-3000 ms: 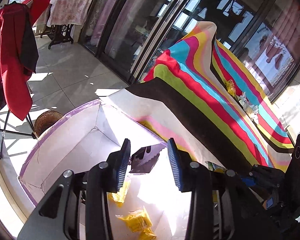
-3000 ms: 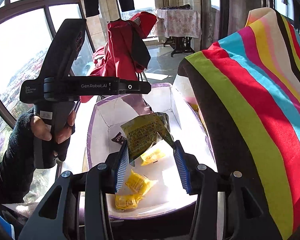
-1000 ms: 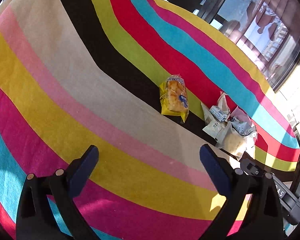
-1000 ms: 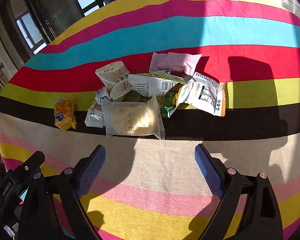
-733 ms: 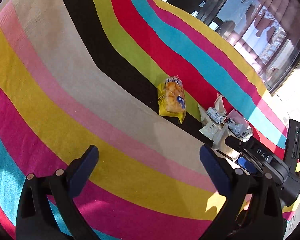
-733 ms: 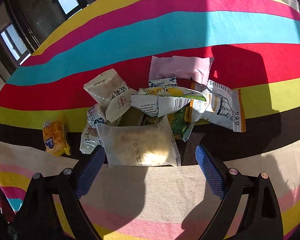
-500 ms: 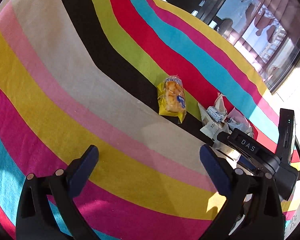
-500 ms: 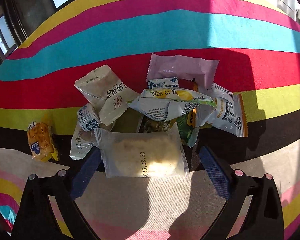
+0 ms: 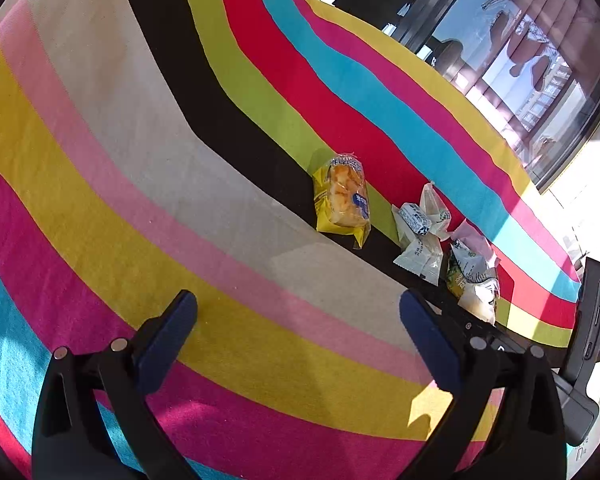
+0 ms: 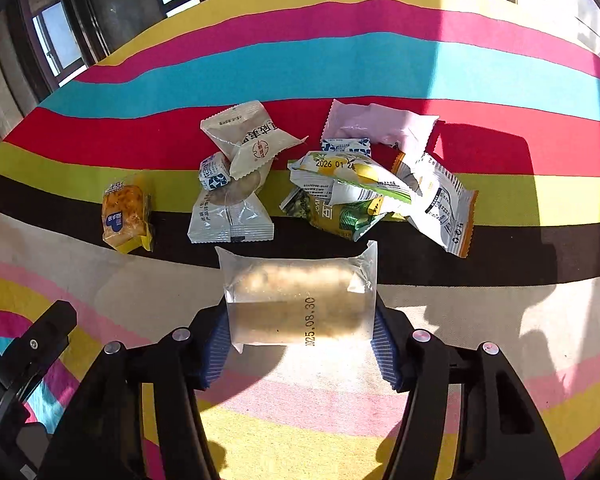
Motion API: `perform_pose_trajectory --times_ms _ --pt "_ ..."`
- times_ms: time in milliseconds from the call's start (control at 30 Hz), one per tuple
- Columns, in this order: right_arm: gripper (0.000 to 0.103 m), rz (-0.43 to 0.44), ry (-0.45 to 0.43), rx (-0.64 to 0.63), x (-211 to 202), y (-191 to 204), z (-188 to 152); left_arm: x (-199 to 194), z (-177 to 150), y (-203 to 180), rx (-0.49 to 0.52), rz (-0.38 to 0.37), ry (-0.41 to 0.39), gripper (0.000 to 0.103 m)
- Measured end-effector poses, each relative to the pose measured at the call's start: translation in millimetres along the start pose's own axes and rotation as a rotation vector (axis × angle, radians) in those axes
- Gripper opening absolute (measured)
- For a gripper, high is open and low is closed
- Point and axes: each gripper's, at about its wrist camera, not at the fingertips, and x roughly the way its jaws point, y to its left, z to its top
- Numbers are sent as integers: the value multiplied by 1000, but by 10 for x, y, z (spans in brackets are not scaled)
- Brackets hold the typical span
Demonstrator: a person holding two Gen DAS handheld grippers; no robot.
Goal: Organize snacks
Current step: 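Grasp the clear bread packet with the right tool and lift it, then grasp the yellow bread bun bag with the left tool and lift it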
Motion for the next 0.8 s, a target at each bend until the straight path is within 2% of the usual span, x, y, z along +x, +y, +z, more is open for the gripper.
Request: perform_pose_trajectory --times_ms 133,300,533,700,800 --pt "59 121 -24 -57 -302 -188 -276 4 0 -4 6 5 1 101" --pt "59 140 -68 -93 -621 -273 -404 -1 -6 -1 5 3 -1 101" --pt "59 185 -117 -28 -640 -399 -313 13 -3 -37 26 23 8 101" --pt "59 218 -148 -35 -679 -387 -330 181 63 -244 132 98 82 101" --pt "60 220 -158 -50 -695 -367 -335 295 157 -492 248 187 54 101"
